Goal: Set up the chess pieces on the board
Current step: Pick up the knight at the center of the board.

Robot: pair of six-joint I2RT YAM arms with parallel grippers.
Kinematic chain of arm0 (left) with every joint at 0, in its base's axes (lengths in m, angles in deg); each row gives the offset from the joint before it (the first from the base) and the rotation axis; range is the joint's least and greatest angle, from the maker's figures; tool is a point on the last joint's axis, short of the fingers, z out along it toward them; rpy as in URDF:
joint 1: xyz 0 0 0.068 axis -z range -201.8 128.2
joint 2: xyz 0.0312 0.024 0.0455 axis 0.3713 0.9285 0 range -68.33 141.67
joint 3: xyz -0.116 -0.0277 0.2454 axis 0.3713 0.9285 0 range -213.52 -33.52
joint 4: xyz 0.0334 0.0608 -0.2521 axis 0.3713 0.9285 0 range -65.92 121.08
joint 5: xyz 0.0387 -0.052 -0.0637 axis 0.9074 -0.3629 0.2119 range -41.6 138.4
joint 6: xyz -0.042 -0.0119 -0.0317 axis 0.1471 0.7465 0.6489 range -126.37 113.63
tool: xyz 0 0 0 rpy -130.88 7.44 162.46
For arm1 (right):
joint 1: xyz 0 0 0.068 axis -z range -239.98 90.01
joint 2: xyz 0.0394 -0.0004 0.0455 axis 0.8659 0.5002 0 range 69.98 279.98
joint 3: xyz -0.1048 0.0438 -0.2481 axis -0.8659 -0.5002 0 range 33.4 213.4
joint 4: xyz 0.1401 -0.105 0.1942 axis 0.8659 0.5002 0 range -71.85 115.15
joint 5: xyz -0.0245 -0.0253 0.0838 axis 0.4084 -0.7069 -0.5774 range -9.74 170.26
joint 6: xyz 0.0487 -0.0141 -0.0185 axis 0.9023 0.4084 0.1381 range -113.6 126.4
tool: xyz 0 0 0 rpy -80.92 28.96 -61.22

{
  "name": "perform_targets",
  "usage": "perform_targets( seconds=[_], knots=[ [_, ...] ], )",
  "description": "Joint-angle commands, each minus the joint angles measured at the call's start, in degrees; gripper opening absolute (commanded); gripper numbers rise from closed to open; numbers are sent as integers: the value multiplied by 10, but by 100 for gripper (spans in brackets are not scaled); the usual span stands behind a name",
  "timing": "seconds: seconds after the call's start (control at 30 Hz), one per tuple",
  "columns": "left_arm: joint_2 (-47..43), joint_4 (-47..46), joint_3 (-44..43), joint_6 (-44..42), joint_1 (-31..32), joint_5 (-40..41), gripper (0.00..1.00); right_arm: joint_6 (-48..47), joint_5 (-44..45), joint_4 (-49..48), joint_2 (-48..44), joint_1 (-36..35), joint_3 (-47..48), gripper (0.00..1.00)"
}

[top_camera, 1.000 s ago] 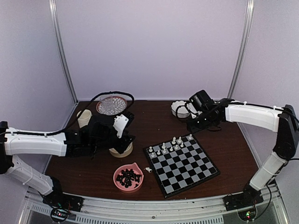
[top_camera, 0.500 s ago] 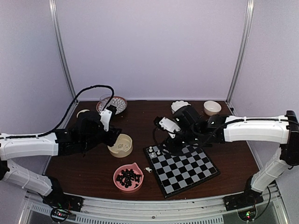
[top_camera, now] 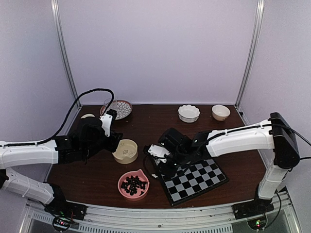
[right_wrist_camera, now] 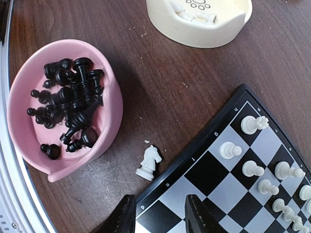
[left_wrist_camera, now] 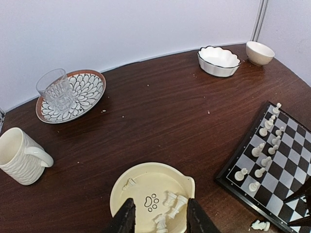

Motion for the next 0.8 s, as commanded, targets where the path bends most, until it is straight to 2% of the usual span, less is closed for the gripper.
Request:
perform_targets(
  seconds=[0.0,0.3,0.77],
  knots=[
    [-3,-25,5,8,-4,10,36,-7,-4,5,25,-7,27,37],
    [-5,-24,4,7,-4,7,36,5,27,12,63,-15,49,31],
    [-1,-23,2,8,-3,1,36,11,63,44,118,-27,88,30]
  ],
)
